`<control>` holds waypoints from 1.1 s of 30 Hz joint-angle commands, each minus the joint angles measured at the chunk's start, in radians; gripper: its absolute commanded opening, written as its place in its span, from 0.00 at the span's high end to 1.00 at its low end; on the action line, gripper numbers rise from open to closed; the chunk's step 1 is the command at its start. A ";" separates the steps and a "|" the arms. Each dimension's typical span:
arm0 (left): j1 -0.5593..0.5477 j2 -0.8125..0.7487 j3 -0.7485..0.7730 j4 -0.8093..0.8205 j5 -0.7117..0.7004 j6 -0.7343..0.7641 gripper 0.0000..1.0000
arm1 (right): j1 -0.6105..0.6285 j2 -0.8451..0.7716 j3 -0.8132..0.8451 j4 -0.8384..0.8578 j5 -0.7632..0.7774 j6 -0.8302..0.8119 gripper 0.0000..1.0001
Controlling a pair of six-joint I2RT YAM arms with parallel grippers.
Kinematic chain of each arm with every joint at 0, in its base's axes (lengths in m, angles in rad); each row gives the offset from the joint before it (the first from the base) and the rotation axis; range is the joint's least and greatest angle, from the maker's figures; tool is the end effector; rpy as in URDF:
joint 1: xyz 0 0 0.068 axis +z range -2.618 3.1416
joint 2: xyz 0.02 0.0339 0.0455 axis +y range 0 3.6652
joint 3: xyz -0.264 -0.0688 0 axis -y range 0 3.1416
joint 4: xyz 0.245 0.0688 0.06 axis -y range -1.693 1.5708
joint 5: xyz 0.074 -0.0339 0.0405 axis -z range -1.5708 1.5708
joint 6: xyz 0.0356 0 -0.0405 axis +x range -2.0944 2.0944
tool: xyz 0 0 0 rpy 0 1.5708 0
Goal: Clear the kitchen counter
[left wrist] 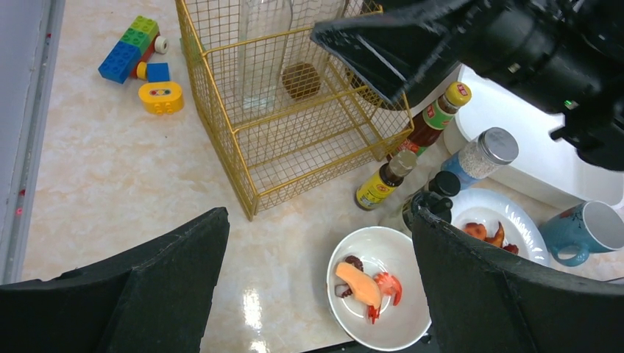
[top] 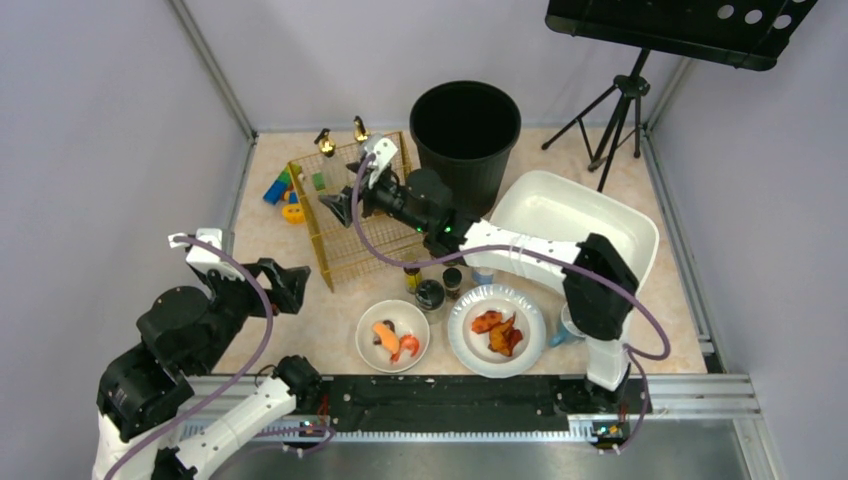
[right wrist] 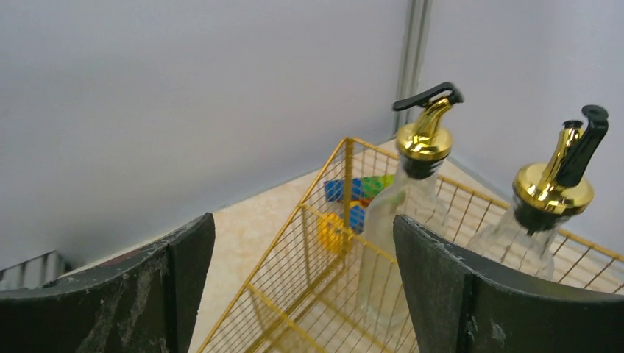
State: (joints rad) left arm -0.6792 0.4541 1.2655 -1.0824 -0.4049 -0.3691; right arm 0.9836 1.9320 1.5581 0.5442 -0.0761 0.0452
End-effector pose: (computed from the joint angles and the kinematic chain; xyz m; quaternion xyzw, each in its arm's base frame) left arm 0.0172 0.0042 0.4197 0.0002 0.7893 -0.1581 0.5933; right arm 0.2588 0.3938 0.3454 -0.3171 0.5612 0.3973 0.6532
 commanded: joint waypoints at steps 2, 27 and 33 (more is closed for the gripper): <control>0.001 0.036 0.003 0.059 0.011 -0.013 0.01 | 0.034 -0.226 -0.192 0.073 0.051 0.085 0.02; 0.001 0.234 -0.115 0.281 0.242 -0.003 0.01 | 0.026 -0.614 -0.270 -0.961 0.578 0.378 0.02; 0.001 0.238 -0.143 0.318 0.260 -0.021 0.01 | -0.043 -0.517 -0.191 -1.041 0.555 0.319 0.01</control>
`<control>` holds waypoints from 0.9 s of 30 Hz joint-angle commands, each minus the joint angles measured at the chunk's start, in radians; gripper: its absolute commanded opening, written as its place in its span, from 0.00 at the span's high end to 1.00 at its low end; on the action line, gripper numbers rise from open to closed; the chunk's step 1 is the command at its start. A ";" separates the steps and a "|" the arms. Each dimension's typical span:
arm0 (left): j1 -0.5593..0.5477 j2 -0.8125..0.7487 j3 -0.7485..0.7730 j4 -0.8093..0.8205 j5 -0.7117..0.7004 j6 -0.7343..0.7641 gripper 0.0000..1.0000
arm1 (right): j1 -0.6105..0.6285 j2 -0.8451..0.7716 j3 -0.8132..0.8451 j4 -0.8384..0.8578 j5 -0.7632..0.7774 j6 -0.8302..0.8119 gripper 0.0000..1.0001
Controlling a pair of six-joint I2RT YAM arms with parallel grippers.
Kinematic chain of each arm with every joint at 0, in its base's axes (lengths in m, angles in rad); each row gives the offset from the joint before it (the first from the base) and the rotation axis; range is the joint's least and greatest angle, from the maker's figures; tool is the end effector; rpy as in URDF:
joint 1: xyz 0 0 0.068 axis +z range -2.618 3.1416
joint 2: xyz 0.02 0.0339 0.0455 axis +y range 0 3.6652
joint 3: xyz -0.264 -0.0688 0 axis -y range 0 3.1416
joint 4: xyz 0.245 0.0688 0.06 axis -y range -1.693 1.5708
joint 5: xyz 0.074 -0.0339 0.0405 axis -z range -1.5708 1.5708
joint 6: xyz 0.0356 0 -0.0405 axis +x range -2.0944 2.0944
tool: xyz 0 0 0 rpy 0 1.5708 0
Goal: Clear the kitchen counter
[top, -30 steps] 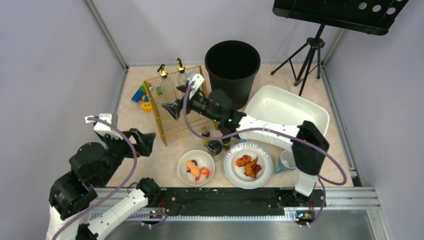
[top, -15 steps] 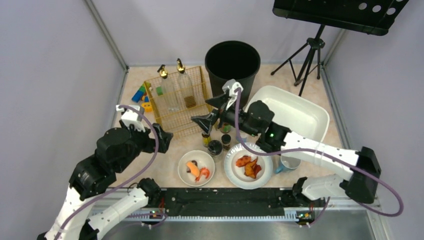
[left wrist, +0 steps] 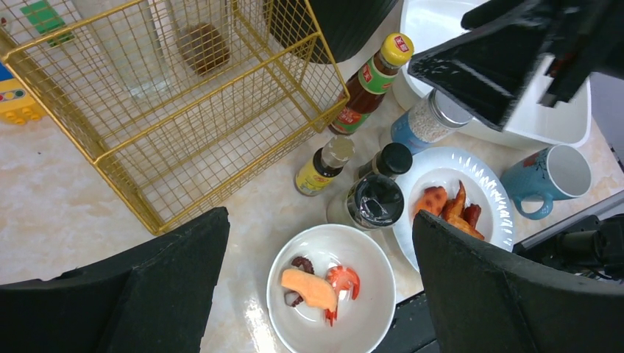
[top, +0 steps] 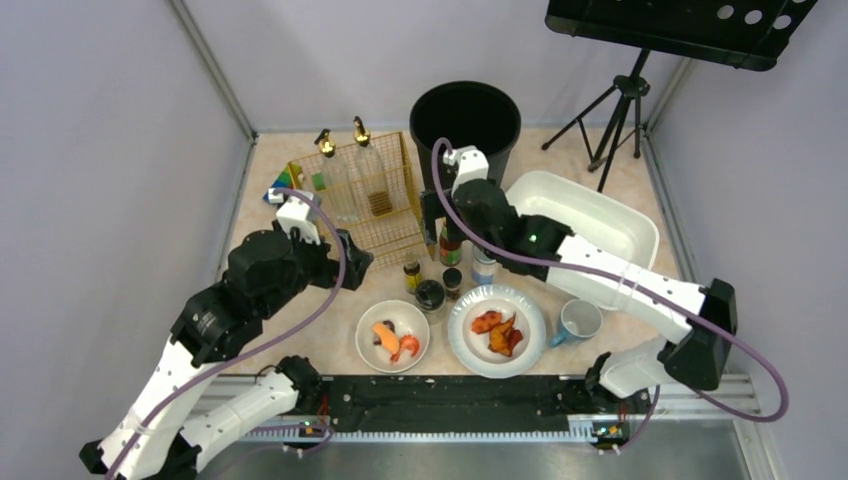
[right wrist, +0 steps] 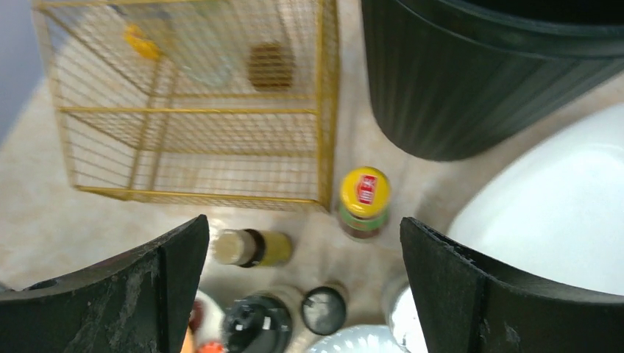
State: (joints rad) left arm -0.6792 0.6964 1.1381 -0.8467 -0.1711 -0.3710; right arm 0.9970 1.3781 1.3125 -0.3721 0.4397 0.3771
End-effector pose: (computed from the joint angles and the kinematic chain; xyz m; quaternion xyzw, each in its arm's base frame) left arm 0.0922 -0.0666 0.3988 0.0812 0.8292 -0.2132 0.5103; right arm 0.1832 0.2555 0.3714 -0.1397 0.8199 0.1900 0.5217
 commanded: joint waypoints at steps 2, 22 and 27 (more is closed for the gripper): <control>0.001 -0.010 -0.022 0.083 0.027 -0.022 0.01 | -0.096 0.050 0.046 -0.108 -0.001 -0.007 0.04; 0.001 -0.027 -0.065 0.070 0.013 0.007 0.01 | -0.141 0.236 0.095 -0.057 -0.076 -0.009 0.42; 0.001 -0.026 -0.070 0.063 0.015 0.012 0.01 | -0.140 0.256 0.112 -0.069 -0.078 -0.009 0.56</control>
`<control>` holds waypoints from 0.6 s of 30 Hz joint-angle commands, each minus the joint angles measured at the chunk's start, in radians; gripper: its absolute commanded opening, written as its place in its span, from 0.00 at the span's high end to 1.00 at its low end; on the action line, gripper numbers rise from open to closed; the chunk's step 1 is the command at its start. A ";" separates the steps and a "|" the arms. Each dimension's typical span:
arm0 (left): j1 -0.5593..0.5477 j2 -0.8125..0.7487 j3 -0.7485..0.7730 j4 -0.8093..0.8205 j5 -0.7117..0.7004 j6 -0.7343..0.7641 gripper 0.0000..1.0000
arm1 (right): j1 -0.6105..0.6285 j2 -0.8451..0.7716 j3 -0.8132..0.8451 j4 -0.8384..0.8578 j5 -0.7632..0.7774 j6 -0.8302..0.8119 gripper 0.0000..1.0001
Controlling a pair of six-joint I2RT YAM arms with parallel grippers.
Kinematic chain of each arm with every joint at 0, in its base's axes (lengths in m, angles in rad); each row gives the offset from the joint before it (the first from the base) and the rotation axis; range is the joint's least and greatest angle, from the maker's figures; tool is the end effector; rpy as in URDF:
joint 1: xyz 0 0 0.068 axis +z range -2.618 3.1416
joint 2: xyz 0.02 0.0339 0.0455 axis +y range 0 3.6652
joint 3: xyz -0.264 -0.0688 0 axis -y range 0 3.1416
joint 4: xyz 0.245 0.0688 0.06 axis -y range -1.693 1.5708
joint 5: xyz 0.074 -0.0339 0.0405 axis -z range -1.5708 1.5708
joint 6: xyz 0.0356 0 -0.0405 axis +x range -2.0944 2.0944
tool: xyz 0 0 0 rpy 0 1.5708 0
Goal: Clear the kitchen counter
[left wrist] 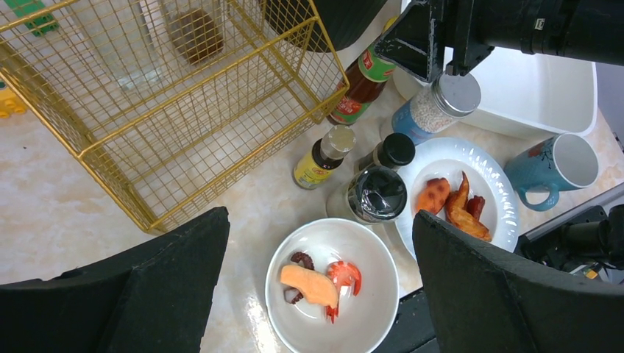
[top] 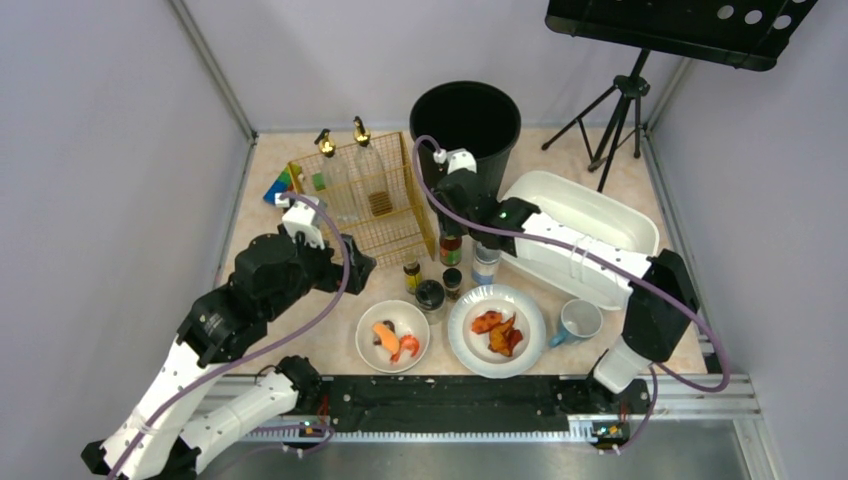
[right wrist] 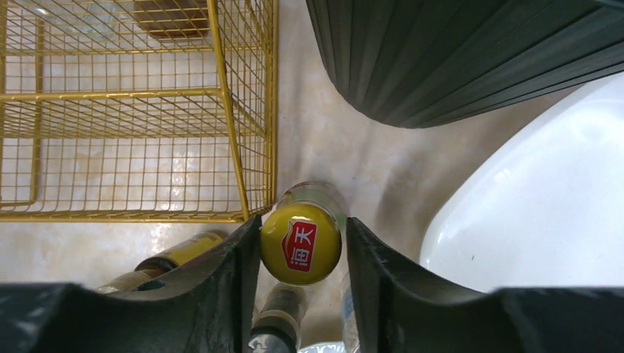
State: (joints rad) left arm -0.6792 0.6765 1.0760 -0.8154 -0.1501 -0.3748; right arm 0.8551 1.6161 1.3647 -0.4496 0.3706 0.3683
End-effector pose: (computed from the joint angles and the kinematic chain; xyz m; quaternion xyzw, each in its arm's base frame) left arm 0.0939 -0.0690 0.3852 0.0862 0.8320 -0.2195 0.5021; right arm 0.2499 0.2678 0.3053 -0.1395 0.8838 0.1010 0.4350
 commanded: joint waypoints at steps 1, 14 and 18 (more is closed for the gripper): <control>0.000 -0.007 -0.008 0.030 -0.007 0.016 0.01 | 0.002 0.020 0.064 0.007 -0.010 -0.001 0.59; 0.001 -0.025 0.001 0.001 -0.032 0.029 0.01 | 0.041 0.028 0.147 -0.078 0.144 -0.047 1.00; 0.001 -0.026 0.012 -0.011 -0.041 0.031 0.01 | 0.064 0.016 0.207 -0.118 0.197 -0.076 1.00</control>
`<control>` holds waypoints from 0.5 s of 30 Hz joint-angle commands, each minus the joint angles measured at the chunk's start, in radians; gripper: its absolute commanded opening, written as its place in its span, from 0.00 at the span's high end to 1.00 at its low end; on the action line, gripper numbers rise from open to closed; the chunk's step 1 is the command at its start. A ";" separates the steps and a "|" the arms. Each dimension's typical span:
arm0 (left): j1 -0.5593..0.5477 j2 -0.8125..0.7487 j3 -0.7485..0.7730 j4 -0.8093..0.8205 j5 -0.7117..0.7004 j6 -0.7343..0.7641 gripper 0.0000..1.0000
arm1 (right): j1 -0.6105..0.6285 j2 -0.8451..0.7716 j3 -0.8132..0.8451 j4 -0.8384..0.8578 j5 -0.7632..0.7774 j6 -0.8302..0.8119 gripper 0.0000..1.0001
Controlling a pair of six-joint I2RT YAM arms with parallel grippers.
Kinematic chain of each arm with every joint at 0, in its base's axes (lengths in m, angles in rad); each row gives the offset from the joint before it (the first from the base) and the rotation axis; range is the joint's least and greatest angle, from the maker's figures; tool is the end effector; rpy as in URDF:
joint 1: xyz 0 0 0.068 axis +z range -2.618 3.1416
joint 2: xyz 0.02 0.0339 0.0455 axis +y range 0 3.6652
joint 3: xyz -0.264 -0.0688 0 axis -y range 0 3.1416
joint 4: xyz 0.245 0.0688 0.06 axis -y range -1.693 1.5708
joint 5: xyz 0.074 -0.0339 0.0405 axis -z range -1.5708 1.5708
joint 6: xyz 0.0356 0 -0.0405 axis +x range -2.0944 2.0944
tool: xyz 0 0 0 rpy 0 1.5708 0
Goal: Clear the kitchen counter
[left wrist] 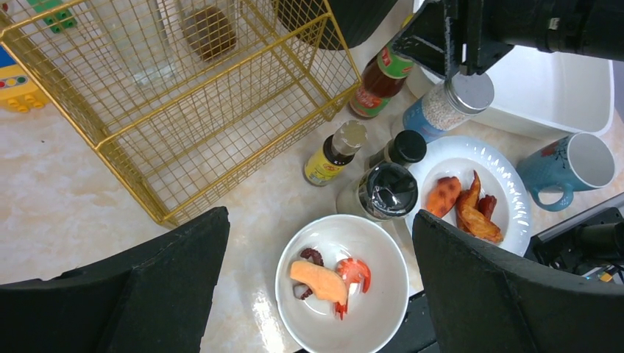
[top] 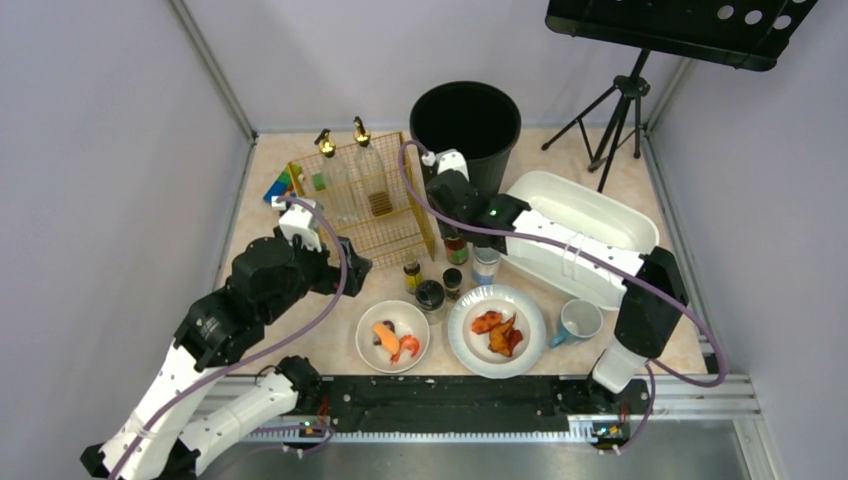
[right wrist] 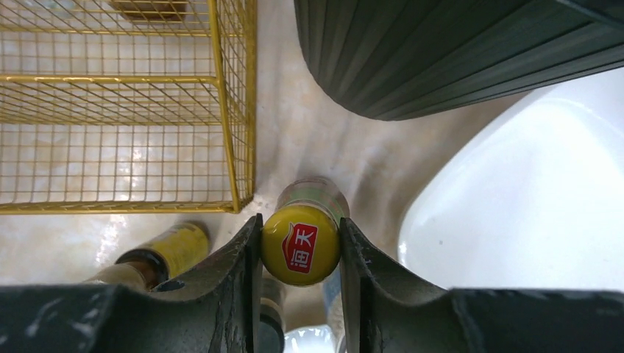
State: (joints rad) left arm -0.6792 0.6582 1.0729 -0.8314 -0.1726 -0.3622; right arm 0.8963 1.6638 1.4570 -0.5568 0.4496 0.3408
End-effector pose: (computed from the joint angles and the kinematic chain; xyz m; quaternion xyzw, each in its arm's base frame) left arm 0.0902 -0.0649 0.3845 0.0854 0.8319 -0.2077 0.5074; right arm 0.2452 0.2818 0.3114 -0.1616 0.8862 0.0550 0.4308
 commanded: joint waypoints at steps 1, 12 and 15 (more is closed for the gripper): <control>0.001 -0.009 0.018 0.002 -0.021 0.019 0.01 | 0.027 -0.036 0.128 -0.018 0.125 -0.051 1.00; 0.000 -0.046 0.122 -0.070 -0.098 0.025 0.01 | 0.110 -0.017 0.407 -0.118 0.155 -0.108 1.00; 0.000 -0.062 0.162 -0.105 -0.171 0.028 0.01 | 0.122 0.022 0.530 -0.153 0.119 -0.118 1.00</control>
State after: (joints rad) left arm -0.6792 0.6212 1.1618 -0.9070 -0.2451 -0.3496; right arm 0.9943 1.6737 1.7966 -0.7460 0.5488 0.2611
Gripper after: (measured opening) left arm 0.990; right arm 0.353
